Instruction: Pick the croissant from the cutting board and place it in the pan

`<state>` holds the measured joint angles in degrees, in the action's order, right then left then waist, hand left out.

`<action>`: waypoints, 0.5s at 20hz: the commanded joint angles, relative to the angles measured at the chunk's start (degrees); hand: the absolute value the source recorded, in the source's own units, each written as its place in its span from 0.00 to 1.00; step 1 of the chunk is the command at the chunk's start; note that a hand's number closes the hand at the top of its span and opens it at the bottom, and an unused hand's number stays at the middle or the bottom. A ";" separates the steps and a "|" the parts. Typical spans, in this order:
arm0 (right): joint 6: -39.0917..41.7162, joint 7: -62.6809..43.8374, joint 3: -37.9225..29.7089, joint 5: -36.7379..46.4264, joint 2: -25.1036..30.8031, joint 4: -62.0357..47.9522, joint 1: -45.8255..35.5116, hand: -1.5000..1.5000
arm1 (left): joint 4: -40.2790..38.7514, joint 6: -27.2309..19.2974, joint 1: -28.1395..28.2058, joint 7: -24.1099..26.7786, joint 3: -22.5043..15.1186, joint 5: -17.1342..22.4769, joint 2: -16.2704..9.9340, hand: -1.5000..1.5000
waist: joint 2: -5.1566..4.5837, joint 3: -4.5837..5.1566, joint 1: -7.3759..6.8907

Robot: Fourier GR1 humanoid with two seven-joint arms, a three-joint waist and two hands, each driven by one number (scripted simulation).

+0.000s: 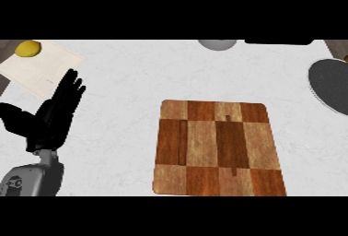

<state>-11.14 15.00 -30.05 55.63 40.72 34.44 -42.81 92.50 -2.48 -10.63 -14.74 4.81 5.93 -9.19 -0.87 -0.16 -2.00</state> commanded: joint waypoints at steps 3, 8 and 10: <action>-2.60 8.13 -1.25 -0.46 2.51 -13.14 -3.58 1.00 | -1.09 -1.28 -4.07 -1.47 -0.86 -0.79 0.97 0.50 | -0.78 -0.16 -1.32; -9.45 9.17 -1.08 1.45 1.46 -18.61 -1.64 1.00 | -1.20 0.35 -2.91 0.19 -0.36 -0.01 0.31 0.50 | -0.91 -0.20 -1.89; -7.41 6.28 -2.29 0.69 1.95 -21.20 -1.43 1.00 | -1.32 -1.12 -1.34 0.96 -2.02 -1.56 2.26 0.50 | -1.24 -0.28 -2.43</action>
<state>-18.37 22.65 -31.35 56.39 41.97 17.94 -44.36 91.44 -2.62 -12.68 -14.51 3.88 5.57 -8.16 -1.80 -0.37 -3.88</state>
